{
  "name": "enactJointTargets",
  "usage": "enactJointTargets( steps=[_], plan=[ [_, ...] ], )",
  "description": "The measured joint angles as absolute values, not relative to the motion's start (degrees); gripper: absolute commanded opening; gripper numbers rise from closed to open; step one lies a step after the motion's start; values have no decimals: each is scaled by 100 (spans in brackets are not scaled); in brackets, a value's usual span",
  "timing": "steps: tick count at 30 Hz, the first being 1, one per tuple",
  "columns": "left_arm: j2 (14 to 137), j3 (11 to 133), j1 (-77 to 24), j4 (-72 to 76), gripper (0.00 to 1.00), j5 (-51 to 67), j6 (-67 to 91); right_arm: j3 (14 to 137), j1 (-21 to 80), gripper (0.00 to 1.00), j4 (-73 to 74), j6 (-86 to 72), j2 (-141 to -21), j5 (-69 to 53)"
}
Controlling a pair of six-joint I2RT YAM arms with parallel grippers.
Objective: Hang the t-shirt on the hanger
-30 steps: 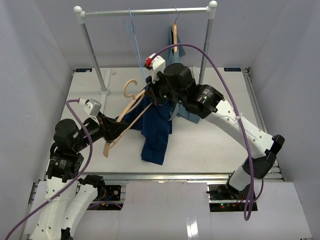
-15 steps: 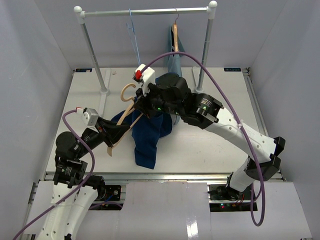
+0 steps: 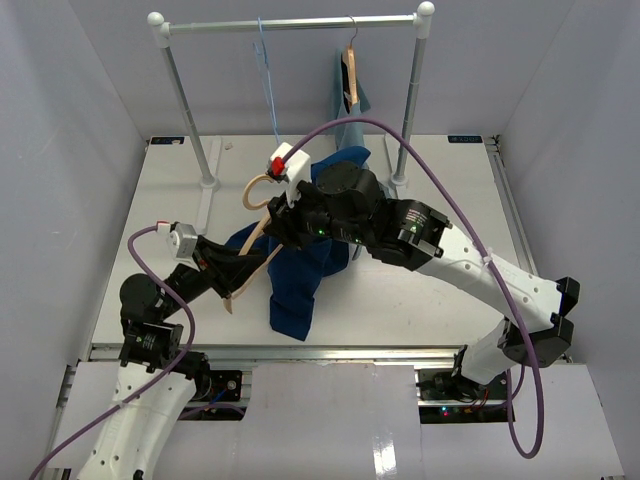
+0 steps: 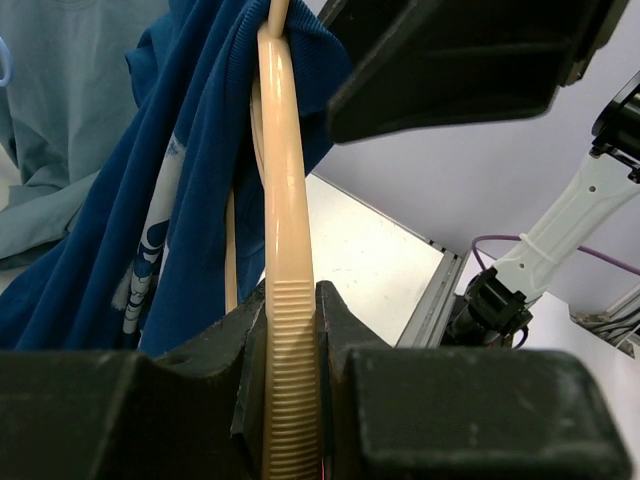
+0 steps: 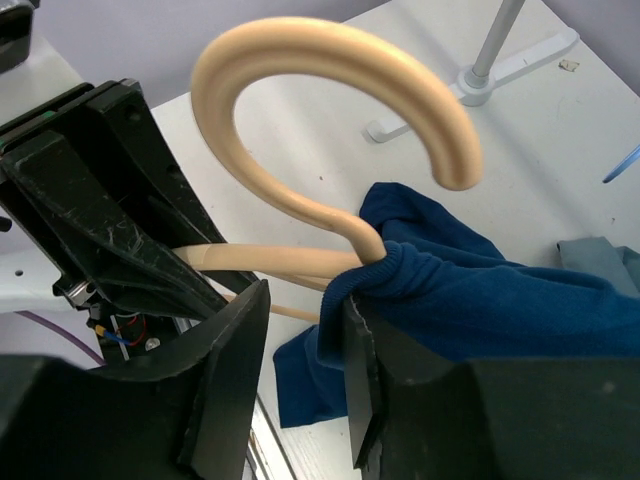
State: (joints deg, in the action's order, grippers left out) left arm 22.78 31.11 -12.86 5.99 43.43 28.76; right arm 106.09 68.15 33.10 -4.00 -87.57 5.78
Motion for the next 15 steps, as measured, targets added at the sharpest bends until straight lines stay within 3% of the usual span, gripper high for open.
enactJointTargets(
  steps=[12, 15],
  plan=[
    [2110, 2870, -1288, 919, 0, 4748, 3161, 10162, 6946, 74, 3127, 383, -8056, 725],
    [2076, 2800, -1299, 947, 0, 4905, 3226, 10116, 6945, 76, 3024, 689, -7782, 628]
  ],
)
